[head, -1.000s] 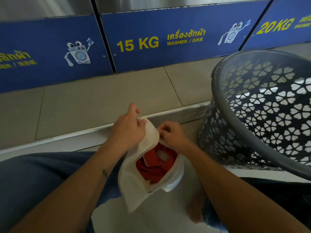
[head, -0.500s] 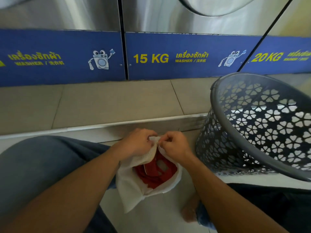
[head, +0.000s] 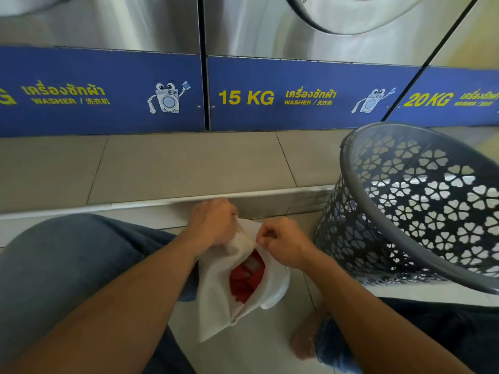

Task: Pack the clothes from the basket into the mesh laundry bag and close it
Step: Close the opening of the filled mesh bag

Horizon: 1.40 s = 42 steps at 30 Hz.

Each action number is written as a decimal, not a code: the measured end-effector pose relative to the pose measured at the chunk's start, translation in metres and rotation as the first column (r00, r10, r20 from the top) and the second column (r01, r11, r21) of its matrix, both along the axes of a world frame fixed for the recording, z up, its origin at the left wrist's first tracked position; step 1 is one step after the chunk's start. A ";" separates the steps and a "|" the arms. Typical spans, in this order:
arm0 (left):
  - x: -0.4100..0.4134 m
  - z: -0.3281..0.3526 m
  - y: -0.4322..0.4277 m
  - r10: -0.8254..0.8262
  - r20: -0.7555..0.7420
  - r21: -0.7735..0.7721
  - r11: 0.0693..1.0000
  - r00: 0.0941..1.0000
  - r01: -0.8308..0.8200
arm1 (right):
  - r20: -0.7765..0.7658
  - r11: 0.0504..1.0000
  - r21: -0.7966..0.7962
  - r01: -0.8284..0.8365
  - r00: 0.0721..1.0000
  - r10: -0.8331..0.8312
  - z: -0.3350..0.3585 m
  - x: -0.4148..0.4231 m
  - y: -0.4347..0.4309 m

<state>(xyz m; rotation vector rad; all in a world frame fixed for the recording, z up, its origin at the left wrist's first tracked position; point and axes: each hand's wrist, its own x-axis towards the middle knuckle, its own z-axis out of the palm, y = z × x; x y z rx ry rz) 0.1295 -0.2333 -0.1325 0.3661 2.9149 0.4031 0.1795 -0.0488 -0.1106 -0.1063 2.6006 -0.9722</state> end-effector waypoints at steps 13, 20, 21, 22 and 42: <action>-0.010 0.001 -0.010 0.015 -0.164 -0.065 0.998 0.986 -0.026 | 0.059 0.924 -0.203 0.325 0.946 -0.320 -0.015 0.026 0.050; 0.026 -0.005 0.043 -0.366 -0.098 0.115 0.920 0.926 0.375 | 0.055 0.856 -0.317 0.410 0.908 -0.415 -0.012 0.020 0.038; 0.026 -0.011 0.044 -0.371 -0.060 0.094 0.922 0.927 0.375 | 0.057 0.848 -0.328 0.417 0.904 -0.423 -0.013 0.021 0.038; 0.026 -0.014 0.043 -0.361 -0.036 0.083 0.928 0.932 0.363 | 0.063 0.846 -0.330 0.418 0.904 -0.423 -0.015 0.021 0.038; 0.003 -0.001 0.027 -0.104 -0.154 0.147 0.981 0.983 0.127 | 0.340 0.720 -0.411 0.559 0.827 -0.448 -0.038 0.039 0.012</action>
